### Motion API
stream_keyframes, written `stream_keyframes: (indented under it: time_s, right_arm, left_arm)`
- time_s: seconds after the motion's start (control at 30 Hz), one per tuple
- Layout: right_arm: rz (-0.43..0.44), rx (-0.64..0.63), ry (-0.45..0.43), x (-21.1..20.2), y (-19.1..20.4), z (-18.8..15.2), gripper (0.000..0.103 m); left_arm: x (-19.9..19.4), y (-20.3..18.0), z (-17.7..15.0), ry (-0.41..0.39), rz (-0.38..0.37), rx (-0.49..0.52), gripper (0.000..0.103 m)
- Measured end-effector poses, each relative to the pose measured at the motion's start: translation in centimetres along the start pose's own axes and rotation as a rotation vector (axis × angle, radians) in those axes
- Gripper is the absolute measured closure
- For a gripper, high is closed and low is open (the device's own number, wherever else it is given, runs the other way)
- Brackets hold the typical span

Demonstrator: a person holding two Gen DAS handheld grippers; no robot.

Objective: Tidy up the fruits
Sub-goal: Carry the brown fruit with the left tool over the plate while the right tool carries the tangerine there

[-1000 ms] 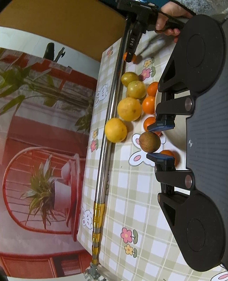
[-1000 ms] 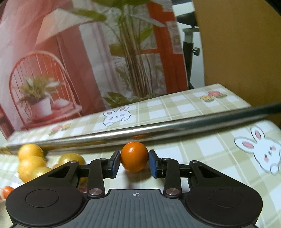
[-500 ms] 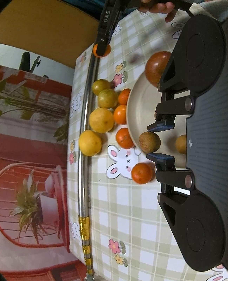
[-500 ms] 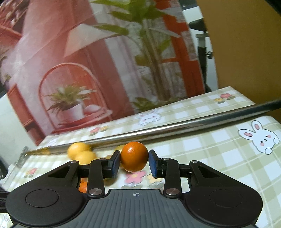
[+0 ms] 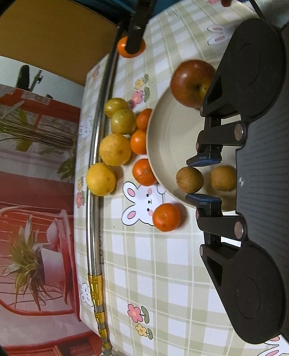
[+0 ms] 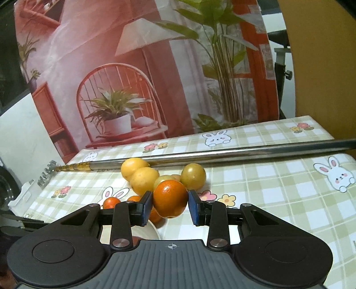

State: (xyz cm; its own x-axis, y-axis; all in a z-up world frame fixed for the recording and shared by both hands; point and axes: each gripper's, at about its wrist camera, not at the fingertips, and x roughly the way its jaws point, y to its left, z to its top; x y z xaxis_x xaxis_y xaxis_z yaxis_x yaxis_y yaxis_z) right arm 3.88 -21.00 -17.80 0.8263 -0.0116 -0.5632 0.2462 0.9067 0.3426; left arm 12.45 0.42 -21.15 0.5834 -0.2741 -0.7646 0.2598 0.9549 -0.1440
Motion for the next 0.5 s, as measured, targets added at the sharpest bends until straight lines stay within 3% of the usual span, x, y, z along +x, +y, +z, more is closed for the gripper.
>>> stream_keyframes:
  time_s: [0.27, 0.5]
  right_arm:
    - [-0.007, -0.045, -0.004, -2.8, 1.2, 0.6, 0.071]
    - [0.024, -0.064, 0.057, -3.0, 2.6, -0.4, 0.071]
  left_arm:
    - [-2.9, 0.2, 0.7, -0.04, -0.023, -0.023, 0.075]
    - [-1.9, -0.2, 0.7, -0.016, -0.029, 0.041, 0.075]
